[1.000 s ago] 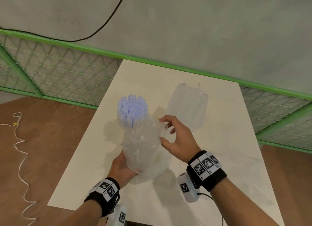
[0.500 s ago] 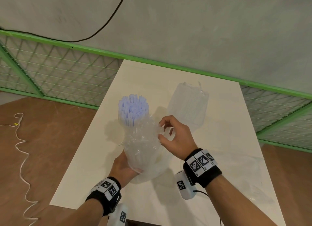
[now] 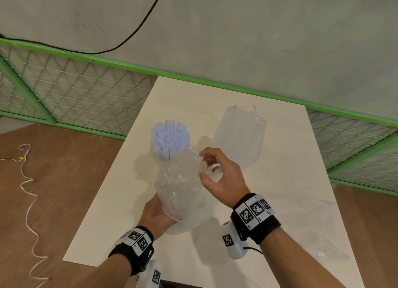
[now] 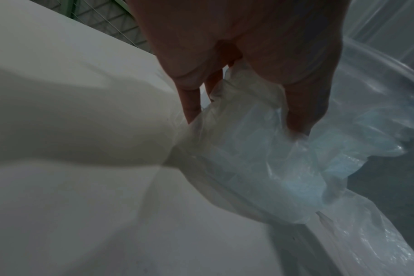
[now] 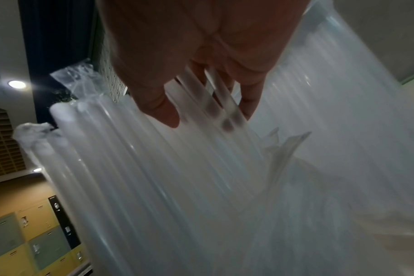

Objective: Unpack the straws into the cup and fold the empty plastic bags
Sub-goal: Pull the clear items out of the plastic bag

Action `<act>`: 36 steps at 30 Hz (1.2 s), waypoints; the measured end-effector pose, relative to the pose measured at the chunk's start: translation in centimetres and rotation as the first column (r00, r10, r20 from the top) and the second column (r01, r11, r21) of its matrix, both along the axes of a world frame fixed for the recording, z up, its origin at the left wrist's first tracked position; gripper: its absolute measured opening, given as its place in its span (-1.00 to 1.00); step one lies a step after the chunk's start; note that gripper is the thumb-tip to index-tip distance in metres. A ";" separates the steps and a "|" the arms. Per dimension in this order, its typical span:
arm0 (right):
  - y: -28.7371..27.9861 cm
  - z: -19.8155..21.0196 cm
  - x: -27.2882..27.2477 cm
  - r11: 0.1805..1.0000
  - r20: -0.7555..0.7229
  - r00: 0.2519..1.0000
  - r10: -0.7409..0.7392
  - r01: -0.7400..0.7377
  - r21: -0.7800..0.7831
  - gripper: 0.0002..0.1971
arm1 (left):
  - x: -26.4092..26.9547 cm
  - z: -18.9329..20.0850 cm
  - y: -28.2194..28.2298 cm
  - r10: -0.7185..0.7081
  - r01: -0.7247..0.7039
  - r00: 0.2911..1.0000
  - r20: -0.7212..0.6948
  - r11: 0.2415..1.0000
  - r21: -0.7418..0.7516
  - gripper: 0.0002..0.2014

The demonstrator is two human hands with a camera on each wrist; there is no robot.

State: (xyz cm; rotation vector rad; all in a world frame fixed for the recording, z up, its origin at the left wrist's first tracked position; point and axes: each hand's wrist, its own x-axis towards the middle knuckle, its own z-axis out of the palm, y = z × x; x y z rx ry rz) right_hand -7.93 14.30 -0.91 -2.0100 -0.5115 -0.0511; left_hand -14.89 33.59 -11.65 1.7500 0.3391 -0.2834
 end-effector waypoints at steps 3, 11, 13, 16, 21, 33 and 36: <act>0.1 -0.5 0.0 0.999 0.114 0.993 0.007 -0.002 -0.041 -0.65 | 0.1 -0.1 0.0 0.023 -0.023 1.000 -0.010 1.000 -0.010 -0.21; 0.3 -0.9 -0.2 0.997 0.055 0.997 -0.058 0.061 -0.052 -0.74 | 0.0 -0.3 0.0 0.026 -0.026 1.000 -0.007 1.000 -0.002 -0.19; 0.2 -0.7 -0.2 0.995 0.043 0.997 -0.065 0.068 -0.074 -0.68 | 0.0 -0.3 0.1 0.025 -0.025 1.000 -0.004 1.000 -0.006 -0.20; 0.0 -0.6 0.0 0.992 0.120 0.990 -0.070 0.082 -0.094 -0.64 | 0.0 -0.2 0.2 0.025 -0.025 1.000 -0.009 1.000 -0.004 -0.19; 0.0 -1.4 0.5 0.984 0.203 0.975 -0.088 0.116 -0.134 -0.81 | -0.1 0.1 0.1 0.024 -0.024 1.000 -0.001 0.999 -0.025 -0.16; -0.6 1.1 1.4 0.985 0.147 0.979 -0.141 0.153 -0.075 -0.82 | 0.1 0.1 0.1 0.020 -0.019 1.000 -0.017 0.998 0.061 -0.32; -1.0 1.7 1.7 0.982 0.183 0.969 -0.166 0.179 -0.055 -0.83 | 0.1 0.3 0.1 0.016 -0.016 1.000 -0.004 0.997 0.082 -0.33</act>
